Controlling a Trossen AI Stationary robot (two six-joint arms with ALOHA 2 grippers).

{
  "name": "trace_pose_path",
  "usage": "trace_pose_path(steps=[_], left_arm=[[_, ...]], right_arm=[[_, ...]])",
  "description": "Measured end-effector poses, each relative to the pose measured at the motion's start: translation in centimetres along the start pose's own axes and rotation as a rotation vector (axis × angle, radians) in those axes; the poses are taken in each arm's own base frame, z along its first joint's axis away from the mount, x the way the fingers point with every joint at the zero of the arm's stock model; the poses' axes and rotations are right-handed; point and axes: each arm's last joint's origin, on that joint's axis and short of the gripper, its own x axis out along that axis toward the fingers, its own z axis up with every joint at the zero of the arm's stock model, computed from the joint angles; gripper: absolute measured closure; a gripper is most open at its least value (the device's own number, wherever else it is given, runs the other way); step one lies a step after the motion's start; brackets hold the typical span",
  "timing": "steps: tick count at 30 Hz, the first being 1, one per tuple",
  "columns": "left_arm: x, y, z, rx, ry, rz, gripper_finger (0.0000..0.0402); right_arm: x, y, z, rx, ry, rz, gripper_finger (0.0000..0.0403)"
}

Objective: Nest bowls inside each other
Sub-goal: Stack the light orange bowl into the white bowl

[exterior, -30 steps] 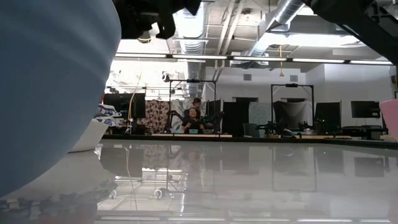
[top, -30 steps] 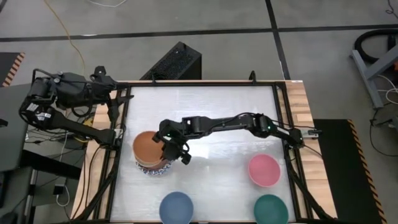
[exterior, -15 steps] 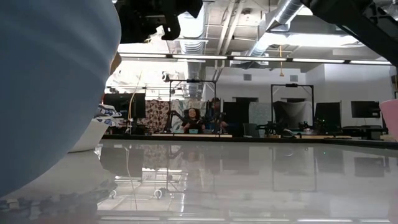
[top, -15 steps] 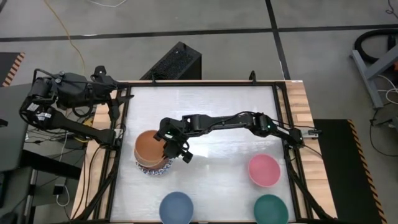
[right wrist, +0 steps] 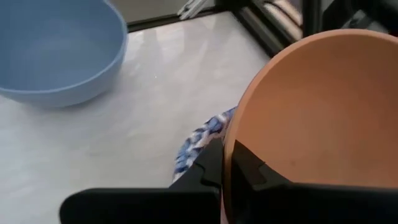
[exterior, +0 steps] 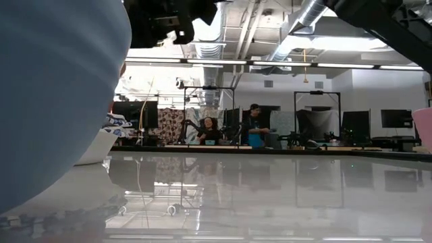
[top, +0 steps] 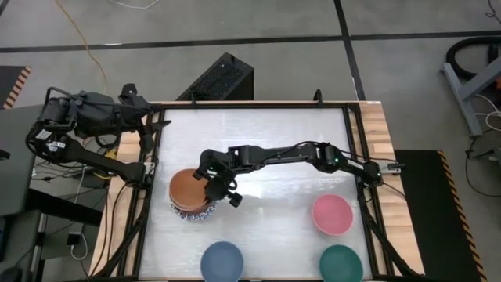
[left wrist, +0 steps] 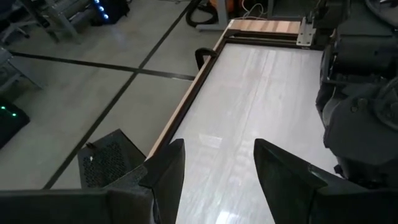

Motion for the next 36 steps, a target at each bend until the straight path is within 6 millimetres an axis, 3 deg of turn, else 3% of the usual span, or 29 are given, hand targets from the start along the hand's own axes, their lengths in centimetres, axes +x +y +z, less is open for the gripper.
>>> trace_pose_path(steps=[7,18,22,29,36], left_arm=[[0.0,0.0,0.0,-0.004,0.000,0.000,0.0219],[0.0,0.0,0.0,-0.008,0.000,0.000,0.0219],[0.0,0.0,0.0,-0.016,0.001,0.000,0.0219],[0.8,-0.6,-0.8,-0.060,0.035,-0.064,0.0221],[5.4,-4.1,-6.3,-0.103,0.125,-0.108,0.0250]], right_arm=[[-0.1,-0.7,-0.2,0.066,-0.014,-0.052,0.0363],[-0.2,-0.9,-0.3,0.102,-0.018,-0.065,0.0262],[-1.1,-1.1,0.5,0.062,0.009,-0.122,0.0236],[-5.7,0.7,4.4,0.012,0.255,-0.263,0.0240],[-13.4,5.6,10.1,0.062,0.495,-0.391,0.0271]])
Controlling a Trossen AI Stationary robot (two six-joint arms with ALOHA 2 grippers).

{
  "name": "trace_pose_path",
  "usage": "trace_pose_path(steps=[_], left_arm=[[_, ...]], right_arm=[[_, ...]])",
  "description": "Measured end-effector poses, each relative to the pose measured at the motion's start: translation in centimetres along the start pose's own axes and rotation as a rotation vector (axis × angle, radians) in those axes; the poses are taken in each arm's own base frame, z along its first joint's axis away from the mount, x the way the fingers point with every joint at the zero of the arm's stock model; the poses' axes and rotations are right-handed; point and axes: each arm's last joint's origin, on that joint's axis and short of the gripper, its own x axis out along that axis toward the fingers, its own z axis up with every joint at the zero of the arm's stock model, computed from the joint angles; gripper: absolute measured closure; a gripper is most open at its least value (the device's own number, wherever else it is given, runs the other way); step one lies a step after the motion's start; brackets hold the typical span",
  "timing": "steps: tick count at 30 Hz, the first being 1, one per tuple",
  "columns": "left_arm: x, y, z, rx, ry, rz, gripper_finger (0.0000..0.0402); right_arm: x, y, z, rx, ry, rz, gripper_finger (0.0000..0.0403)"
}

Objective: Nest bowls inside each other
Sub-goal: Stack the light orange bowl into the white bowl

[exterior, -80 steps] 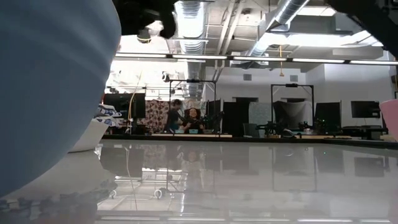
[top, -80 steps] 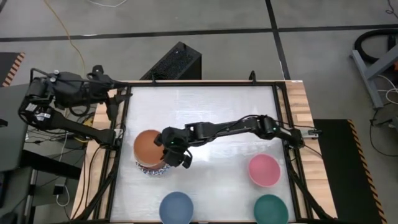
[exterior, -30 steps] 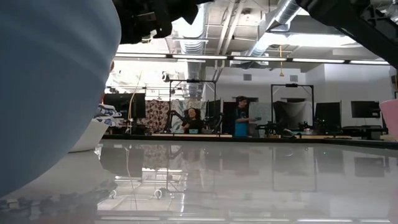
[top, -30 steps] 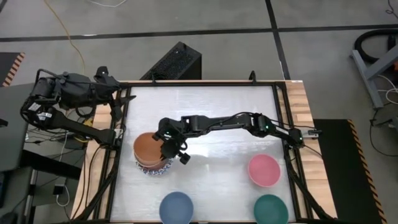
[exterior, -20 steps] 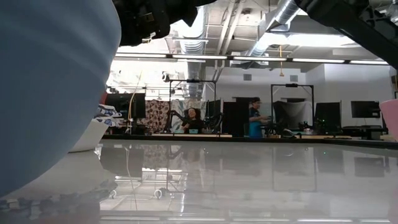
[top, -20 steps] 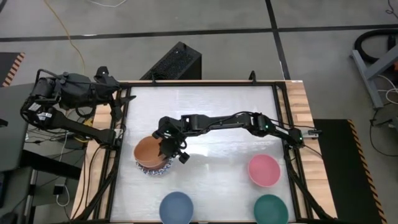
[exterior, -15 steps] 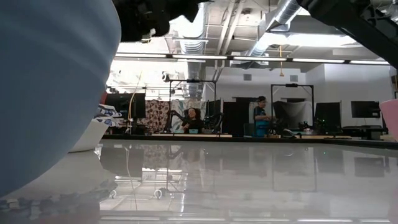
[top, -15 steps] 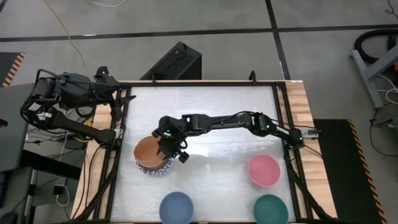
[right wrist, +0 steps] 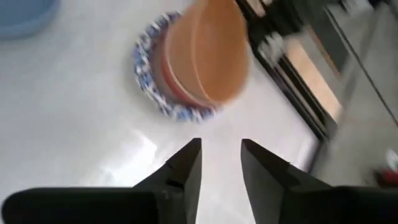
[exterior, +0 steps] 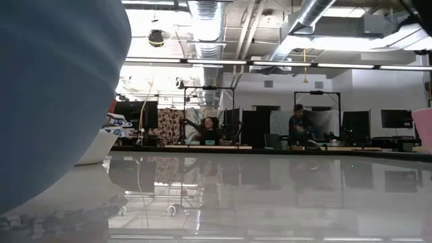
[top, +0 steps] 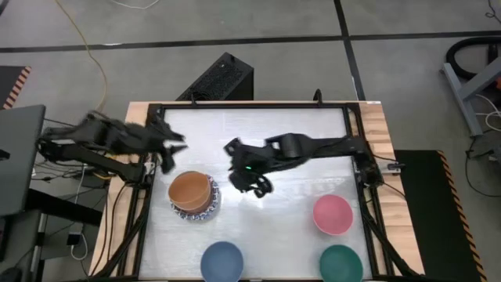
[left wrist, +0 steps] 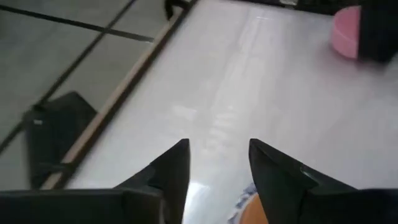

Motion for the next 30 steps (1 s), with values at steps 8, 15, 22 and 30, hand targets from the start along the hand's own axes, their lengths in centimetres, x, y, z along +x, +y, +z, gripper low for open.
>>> trace_pose_path(steps=[8,15,22,30], left_arm=[[5.6,-4.8,-6.5,-0.079,-0.080,-0.026,0.0328],[6.1,-9.0,-9.9,-0.120,-0.175,-0.029,0.0397],[5.2,-13.2,-12.2,-0.150,-0.299,0.020,0.0401],[6.4,-16.2,-14.1,-0.112,-0.314,0.036,0.0401]], right_arm=[[-9.0,2.0,0.3,0.182,0.100,-0.222,0.0318],[-10.6,3.4,-0.3,0.221,0.216,-0.281,0.0355],[-9.2,5.0,-1.1,0.281,0.337,-0.281,0.0395],[-6.3,7.6,-1.4,0.296,0.419,-0.291,0.0381]])
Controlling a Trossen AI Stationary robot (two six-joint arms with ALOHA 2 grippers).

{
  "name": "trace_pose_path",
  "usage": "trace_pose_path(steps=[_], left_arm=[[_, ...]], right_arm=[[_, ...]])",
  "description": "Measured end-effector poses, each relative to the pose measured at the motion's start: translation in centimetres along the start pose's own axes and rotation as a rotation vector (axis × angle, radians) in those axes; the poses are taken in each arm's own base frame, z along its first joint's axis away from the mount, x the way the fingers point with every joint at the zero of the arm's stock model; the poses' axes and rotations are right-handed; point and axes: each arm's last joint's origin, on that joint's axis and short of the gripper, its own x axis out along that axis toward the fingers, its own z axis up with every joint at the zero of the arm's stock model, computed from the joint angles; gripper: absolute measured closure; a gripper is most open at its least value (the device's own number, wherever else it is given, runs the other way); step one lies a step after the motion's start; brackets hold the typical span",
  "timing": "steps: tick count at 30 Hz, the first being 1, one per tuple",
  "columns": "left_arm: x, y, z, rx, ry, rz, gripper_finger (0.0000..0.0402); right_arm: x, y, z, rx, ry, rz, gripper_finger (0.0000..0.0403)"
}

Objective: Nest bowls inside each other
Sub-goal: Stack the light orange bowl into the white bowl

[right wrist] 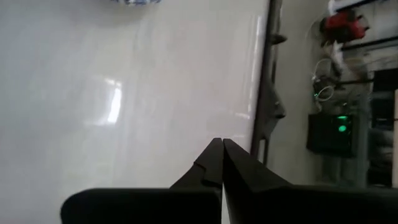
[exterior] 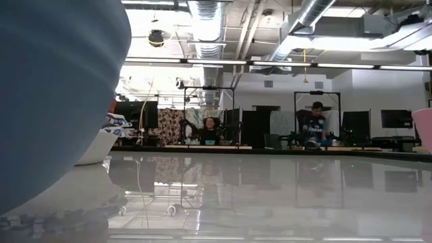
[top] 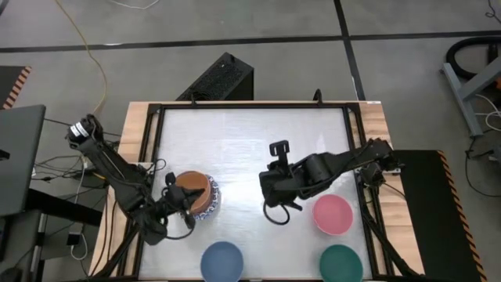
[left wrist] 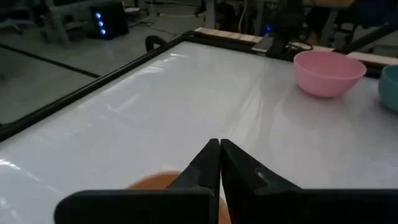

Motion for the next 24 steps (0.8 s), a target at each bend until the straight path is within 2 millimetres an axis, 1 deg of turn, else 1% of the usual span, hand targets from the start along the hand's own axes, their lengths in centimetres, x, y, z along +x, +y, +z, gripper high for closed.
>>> trace_pose_path(steps=[4,10,14,24], left_arm=[[0.5,-0.6,-1.1,-0.003,0.012,0.014,0.0401],[0.7,-1.0,-1.8,-0.027,0.022,0.023,0.0401],[0.7,-1.0,-1.9,-0.056,0.049,0.009,0.0401],[0.6,-0.9,-1.9,-0.046,0.081,-0.020,0.0401]], right_arm=[[0.8,1.5,-0.1,-0.011,0.026,0.008,0.0387],[1.0,2.8,-0.1,-0.014,0.020,0.016,0.0385],[0.7,3.2,-0.1,0.002,0.012,0.020,0.0385],[0.5,3.5,0.2,0.042,-0.016,0.026,0.0385]])
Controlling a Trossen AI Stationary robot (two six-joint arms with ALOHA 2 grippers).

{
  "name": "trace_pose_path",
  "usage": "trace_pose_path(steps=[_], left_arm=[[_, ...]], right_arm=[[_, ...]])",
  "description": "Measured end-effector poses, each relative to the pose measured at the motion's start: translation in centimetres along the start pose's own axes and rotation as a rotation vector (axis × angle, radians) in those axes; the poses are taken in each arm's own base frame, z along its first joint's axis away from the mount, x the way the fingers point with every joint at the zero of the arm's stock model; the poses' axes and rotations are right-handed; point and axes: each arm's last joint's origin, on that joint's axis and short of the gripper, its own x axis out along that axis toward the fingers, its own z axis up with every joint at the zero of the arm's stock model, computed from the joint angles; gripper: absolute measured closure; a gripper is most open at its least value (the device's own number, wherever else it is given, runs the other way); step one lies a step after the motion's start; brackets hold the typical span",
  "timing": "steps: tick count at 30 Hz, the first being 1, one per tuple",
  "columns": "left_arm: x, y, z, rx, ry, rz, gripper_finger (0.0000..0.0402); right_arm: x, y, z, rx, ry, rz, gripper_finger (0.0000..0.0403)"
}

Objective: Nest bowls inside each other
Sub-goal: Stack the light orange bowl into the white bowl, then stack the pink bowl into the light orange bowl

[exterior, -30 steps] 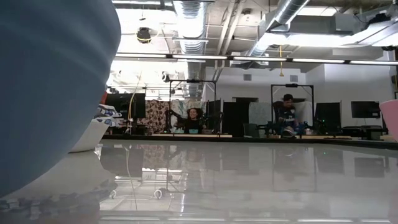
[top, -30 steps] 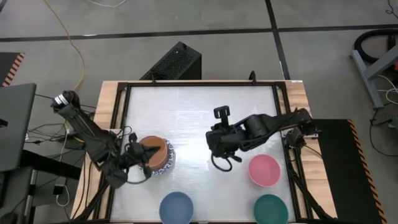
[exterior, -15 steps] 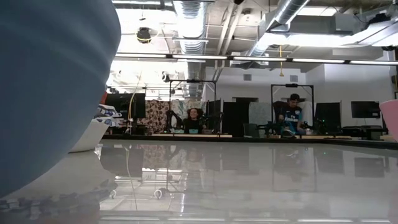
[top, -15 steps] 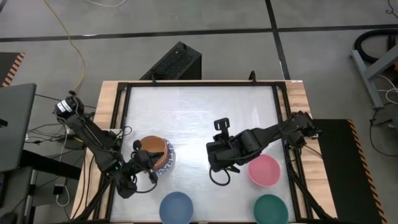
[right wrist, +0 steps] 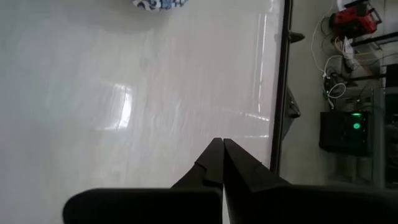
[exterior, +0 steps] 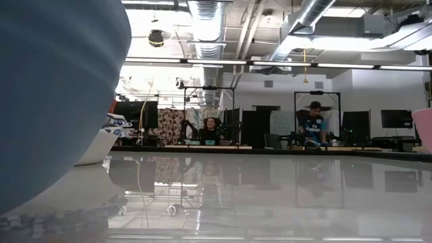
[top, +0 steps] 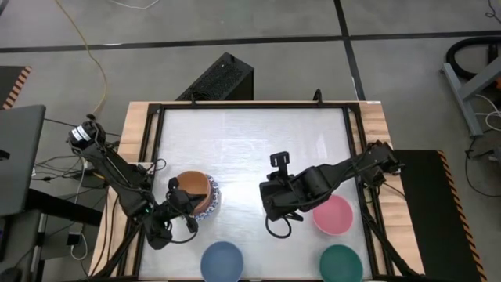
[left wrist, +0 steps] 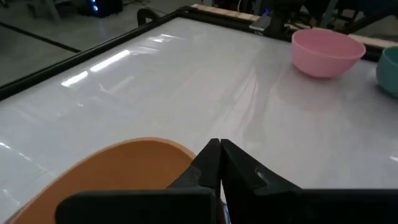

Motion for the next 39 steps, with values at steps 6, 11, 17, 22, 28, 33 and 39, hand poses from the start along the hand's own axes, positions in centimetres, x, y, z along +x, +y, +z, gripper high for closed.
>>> trace_pose_path(steps=[6,11,17,22,28,33,39], left_arm=[[0.2,0.0,0.0,-0.001,0.034,-0.014,0.0401],[0.6,0.0,-0.1,0.005,0.105,-0.053,0.0401],[1.2,0.1,0.0,0.008,0.170,-0.081,0.0401],[1.3,0.2,0.1,0.007,0.170,-0.078,0.0401],[0.7,0.5,1.4,-0.034,0.127,-0.103,0.0401],[-0.3,1.1,3.7,-0.018,0.070,-0.135,0.0401],[-1.5,1.9,6.2,-0.003,-0.013,-0.176,0.0401]], right_arm=[[-0.8,1.0,0.3,-0.005,-0.044,0.008,0.0385],[-0.6,2.9,-0.5,-0.058,-0.054,0.022,0.0385],[-0.9,2.8,-2.1,-0.010,-0.176,0.073,0.0385],[0.0,2.1,-4.5,0.046,-0.293,0.125,0.0385],[0.9,0.8,-7.3,0.130,-0.489,0.194,0.0385],[1.5,-0.4,-9.2,0.218,-0.579,0.224,0.0385],[2.0,-0.5,-10.4,0.206,-0.594,0.237,0.0385]])
